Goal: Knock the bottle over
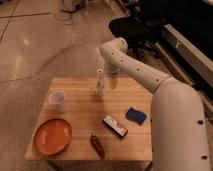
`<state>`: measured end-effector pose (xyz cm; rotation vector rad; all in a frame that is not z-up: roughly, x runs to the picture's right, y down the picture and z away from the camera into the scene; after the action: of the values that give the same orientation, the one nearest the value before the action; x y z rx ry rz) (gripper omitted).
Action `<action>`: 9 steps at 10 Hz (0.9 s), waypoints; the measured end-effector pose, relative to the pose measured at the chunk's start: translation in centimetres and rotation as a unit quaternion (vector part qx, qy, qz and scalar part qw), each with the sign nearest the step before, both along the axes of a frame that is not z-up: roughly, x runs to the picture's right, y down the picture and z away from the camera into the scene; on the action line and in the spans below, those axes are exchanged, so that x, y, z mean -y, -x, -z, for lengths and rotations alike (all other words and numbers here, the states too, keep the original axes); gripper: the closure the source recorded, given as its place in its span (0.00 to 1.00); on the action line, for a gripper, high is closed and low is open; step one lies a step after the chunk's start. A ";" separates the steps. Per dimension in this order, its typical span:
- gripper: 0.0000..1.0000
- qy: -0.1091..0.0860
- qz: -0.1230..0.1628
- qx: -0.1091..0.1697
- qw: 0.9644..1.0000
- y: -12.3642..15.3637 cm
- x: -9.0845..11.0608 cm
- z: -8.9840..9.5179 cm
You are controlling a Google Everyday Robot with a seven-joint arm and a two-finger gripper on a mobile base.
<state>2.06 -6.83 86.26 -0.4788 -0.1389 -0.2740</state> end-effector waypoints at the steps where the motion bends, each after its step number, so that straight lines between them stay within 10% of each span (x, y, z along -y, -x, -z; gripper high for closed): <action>1: 0.35 -0.004 -0.004 0.005 1.000 0.8 0.5 0.0; 9: 0.35 -0.036 -0.014 0.046 0.998 7.7 3.4 1.3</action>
<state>-5.62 -10.25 84.93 -0.3933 -0.2252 -0.2735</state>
